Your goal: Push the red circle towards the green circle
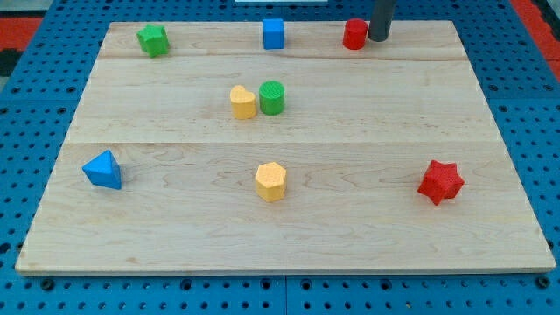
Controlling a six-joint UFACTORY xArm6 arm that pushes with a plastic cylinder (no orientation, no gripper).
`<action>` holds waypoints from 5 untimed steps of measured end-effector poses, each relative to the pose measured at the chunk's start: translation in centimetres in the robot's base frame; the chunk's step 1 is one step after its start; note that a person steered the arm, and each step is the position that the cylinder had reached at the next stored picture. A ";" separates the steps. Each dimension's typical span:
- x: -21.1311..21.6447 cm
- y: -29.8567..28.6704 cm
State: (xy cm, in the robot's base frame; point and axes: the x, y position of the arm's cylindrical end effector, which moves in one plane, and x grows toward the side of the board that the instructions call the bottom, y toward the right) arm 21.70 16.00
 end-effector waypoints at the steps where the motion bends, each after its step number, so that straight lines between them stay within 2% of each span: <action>1: -1.9 -0.6; 2: -0.3 -6.0; 3: 3.6 -9.2; 4: 7.4 -9.3; 5: 8.2 -12.4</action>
